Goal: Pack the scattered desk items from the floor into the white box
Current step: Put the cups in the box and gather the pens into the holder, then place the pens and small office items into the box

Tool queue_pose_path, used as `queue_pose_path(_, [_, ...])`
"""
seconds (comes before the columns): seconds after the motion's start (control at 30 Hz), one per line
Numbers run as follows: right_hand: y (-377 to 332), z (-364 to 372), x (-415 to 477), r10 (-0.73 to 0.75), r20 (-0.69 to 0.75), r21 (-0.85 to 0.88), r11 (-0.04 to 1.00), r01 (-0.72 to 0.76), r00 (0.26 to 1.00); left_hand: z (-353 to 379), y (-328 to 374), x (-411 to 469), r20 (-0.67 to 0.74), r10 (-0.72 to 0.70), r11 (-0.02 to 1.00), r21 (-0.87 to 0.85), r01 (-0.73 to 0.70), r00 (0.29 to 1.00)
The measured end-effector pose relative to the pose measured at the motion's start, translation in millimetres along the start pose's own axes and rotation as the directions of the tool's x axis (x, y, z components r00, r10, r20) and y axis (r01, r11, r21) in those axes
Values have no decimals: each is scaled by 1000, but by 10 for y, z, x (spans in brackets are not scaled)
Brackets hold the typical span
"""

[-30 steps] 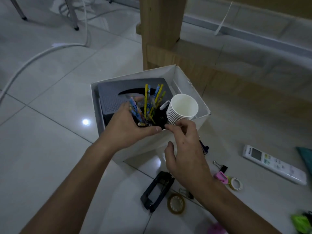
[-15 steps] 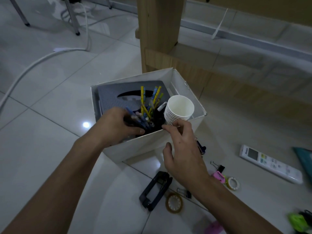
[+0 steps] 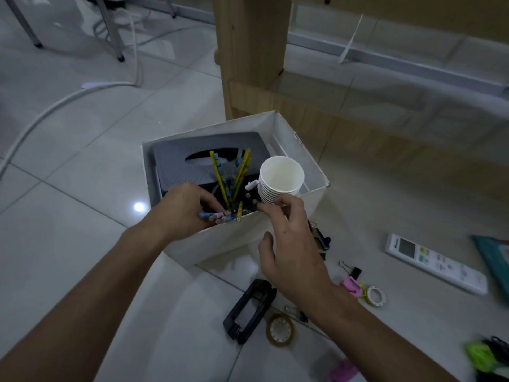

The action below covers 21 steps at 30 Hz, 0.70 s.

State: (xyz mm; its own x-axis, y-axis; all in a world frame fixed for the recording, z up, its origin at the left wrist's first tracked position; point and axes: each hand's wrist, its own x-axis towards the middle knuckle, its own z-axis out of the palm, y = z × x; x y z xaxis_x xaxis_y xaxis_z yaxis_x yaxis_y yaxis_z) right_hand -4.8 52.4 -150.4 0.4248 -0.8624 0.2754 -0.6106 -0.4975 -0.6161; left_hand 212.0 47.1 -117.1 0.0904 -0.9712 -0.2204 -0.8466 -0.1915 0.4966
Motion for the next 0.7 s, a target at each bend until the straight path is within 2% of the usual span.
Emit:
queue_pose_path(0.37, [34, 1, -8, -25, 16, 14, 1000, 24, 1000, -88, 64, -54, -10, 91, 995, 40, -91, 996])
queue_pose_path(0.57, [53, -35, 27, -67, 40, 17, 998, 66, 997, -150, 82, 13, 75, 39, 995, 86, -45, 996])
queue_pose_path(0.7, [202, -169, -24, -87, -4, 207, 975, 85, 996, -183, 41, -98, 37, 4, 988, 155, -10, 999])
